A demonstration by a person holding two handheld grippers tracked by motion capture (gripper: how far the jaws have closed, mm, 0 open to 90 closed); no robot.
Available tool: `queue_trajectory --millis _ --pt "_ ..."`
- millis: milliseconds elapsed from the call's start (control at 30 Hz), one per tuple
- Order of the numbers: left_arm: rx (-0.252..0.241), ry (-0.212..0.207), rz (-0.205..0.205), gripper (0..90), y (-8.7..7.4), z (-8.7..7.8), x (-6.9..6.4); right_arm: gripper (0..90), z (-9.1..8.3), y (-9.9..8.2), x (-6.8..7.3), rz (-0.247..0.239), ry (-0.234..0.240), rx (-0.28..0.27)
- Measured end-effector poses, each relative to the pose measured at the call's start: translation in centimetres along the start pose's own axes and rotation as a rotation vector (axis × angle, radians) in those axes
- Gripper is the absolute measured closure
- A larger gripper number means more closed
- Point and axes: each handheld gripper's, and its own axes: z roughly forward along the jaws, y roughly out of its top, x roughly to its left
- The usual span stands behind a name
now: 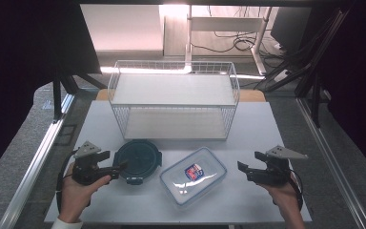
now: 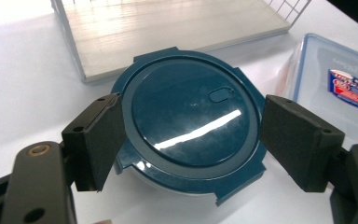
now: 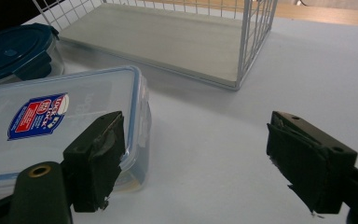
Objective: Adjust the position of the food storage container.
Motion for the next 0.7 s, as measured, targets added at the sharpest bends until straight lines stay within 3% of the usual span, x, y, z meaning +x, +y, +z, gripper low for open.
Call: queue_trajectory --millis 200,367,700 --pt "0.003 0.017 -0.01 21.7 -0.17 0.09 0.29 20.4 0.09 0.09 -0.45 0.017 0.011 0.006" --pt "0.024 0.005 -0.015 21.2 -0.58 0.45 0.27 20.6 -0.27 -0.11 -0.68 0.028 -0.005 0.026" --pt "0.036 -0.015 -0.002 20.5 -0.77 0.44 -0.14 23.2 -0.68 0.17 0.09 0.037 0.031 0.041"
